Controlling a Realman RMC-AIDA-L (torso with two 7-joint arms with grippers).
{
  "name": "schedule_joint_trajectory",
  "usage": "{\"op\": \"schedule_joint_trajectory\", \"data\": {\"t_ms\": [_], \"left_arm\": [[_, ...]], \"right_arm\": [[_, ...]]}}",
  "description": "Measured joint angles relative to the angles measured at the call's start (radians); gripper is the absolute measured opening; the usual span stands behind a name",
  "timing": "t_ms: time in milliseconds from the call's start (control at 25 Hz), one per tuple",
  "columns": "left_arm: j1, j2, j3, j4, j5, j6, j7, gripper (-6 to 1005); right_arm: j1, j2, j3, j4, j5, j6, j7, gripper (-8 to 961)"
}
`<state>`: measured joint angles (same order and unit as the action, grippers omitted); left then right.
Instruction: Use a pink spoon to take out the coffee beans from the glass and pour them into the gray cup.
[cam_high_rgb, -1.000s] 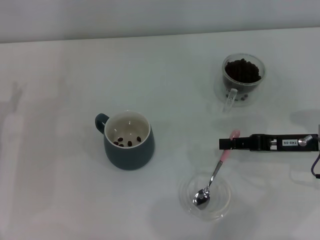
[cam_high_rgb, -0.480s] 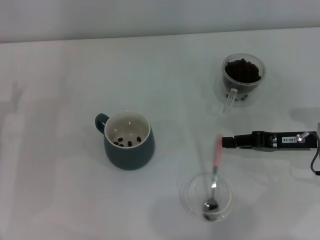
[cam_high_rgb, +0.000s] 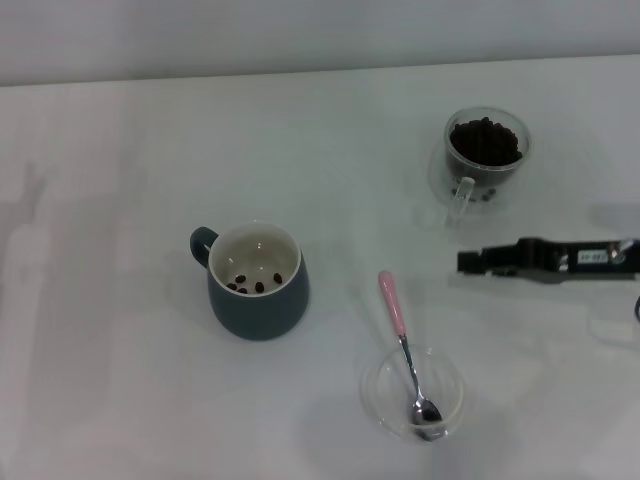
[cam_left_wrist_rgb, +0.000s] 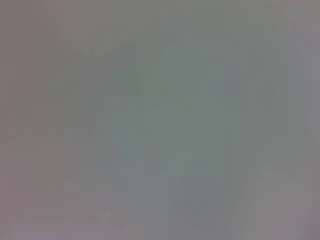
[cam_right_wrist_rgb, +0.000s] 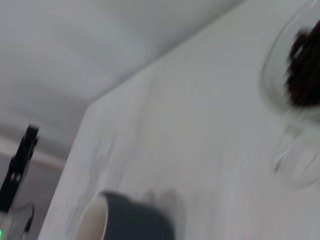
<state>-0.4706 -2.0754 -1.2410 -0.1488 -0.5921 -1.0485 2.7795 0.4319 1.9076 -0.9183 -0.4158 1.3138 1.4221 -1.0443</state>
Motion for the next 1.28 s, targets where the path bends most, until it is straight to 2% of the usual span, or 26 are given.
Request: {"op": "schedule_joint_trajectory", "data": {"t_ms": [80, 160, 240, 280, 360, 480, 600, 800, 920, 1000, 1080, 1280], "left_arm": [[0.0, 0.0, 0.0, 0.0, 0.0, 0.002, 0.0, 888], [0.001, 0.0, -0.001, 0.0, 0.0, 0.004, 0.0, 888], [0.004, 0.0, -0.002, 0.0, -0.002, 0.004, 0.0, 888], [0.004, 0.0, -0.003, 0.0, -0.006, 0.004, 0.0, 887], [0.004, 0.0, -0.003, 0.0, -0.01, 0.003, 0.0, 887], [0.004, 0.0, -0.003, 0.0, -0.012, 0.0, 0.0, 887], [0.003, 0.0, -0.003, 0.0, -0.012, 0.0, 0.0, 887], [-0.001, 0.001, -0.003, 0.0, -0.012, 0.007, 0.0, 887], [-0.003, 0.001, -0.001, 0.0, -0.007, 0.008, 0.0, 888], [-0.006, 0.001, 0.002, 0.0, -0.005, 0.009, 0.001, 888], [-0.008, -0.001, 0.005, 0.0, -0.004, 0.009, 0.003, 888], [-0.006, -0.002, 0.008, 0.0, -0.002, 0.009, 0.005, 888]], "right_arm": [[-0.008, -0.006, 0.064, 0.0, 0.004, -0.006, -0.025, 214], [-0.02, -0.002, 0.179, -0.001, 0.006, -0.001, -0.083, 223], [-0.03, 0.017, 0.336, -0.001, 0.008, 0.015, -0.188, 231], [-0.032, 0.021, 0.362, -0.001, 0.008, 0.018, -0.207, 235], [-0.041, 0.045, 0.497, -0.001, 0.017, 0.018, -0.336, 244], [-0.051, 0.083, 0.644, -0.004, 0.05, 0.006, -0.582, 256], [-0.052, 0.094, 0.707, 0.052, 0.117, -0.022, -0.874, 269], [-0.04, 0.098, 0.725, 0.275, 0.385, -0.136, -1.448, 290], [-0.027, 0.101, 0.726, 0.369, 0.524, -0.174, -1.674, 303], [-0.023, 0.102, 0.726, 0.4, 0.587, -0.185, -1.736, 311], [-0.024, 0.103, 0.726, 0.407, 0.614, -0.189, -1.749, 547], [-0.027, 0.101, 0.759, 0.409, 0.633, -0.221, -1.737, 744]]}}
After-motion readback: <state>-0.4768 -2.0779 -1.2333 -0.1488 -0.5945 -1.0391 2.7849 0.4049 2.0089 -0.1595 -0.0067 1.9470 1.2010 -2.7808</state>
